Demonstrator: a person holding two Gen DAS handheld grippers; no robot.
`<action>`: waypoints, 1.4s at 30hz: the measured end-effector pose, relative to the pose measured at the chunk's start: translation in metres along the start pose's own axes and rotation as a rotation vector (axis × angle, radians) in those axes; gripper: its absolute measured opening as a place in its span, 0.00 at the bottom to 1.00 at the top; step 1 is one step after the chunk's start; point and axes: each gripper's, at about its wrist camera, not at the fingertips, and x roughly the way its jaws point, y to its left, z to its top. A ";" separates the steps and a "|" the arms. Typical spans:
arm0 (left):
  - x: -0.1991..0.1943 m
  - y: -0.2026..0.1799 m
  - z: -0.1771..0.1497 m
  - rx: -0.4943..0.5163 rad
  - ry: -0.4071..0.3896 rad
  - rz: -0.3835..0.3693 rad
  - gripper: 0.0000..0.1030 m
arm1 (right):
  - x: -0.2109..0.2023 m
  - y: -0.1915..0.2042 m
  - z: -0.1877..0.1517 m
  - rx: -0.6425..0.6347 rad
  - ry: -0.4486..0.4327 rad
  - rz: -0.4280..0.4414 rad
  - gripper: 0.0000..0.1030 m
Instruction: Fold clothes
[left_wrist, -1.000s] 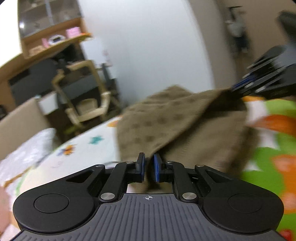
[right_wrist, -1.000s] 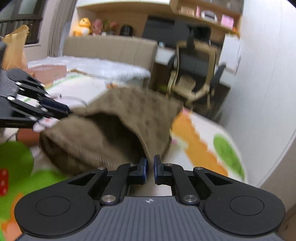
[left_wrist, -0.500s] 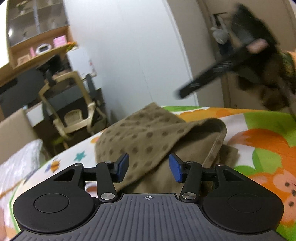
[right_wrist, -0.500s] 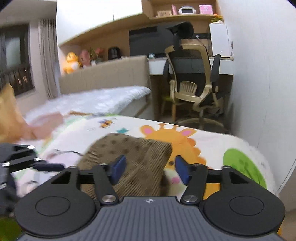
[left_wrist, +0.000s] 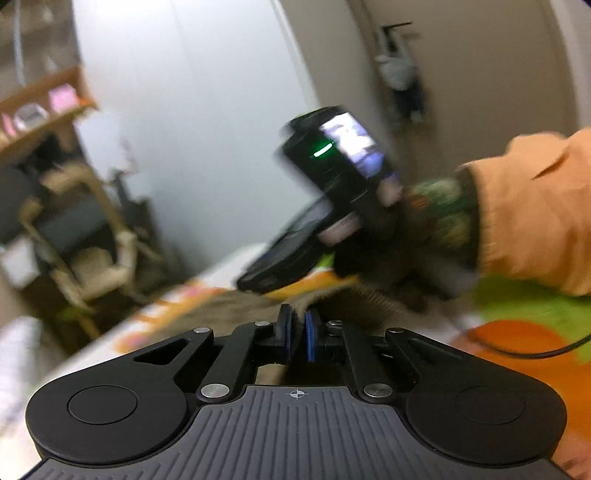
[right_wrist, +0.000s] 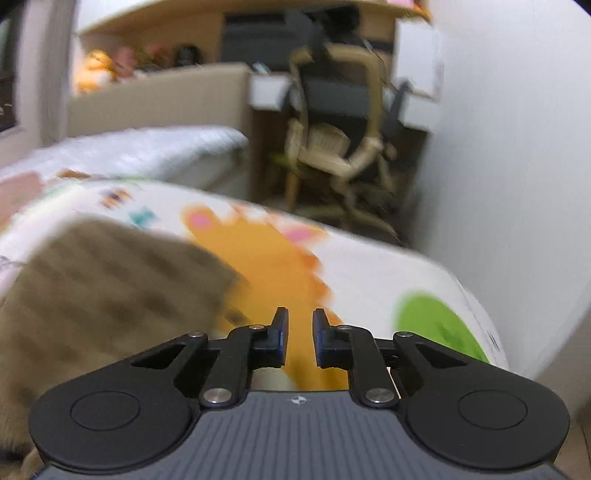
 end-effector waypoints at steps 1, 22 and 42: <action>0.004 -0.003 -0.003 -0.018 0.020 -0.037 0.14 | -0.001 -0.009 -0.004 0.032 0.013 -0.004 0.13; -0.060 0.019 -0.047 -0.226 0.023 0.074 0.69 | -0.084 0.079 0.003 -0.242 -0.141 0.153 0.56; -0.048 0.035 -0.062 -0.375 0.065 0.100 0.84 | -0.113 0.067 -0.037 -0.103 -0.066 0.119 0.89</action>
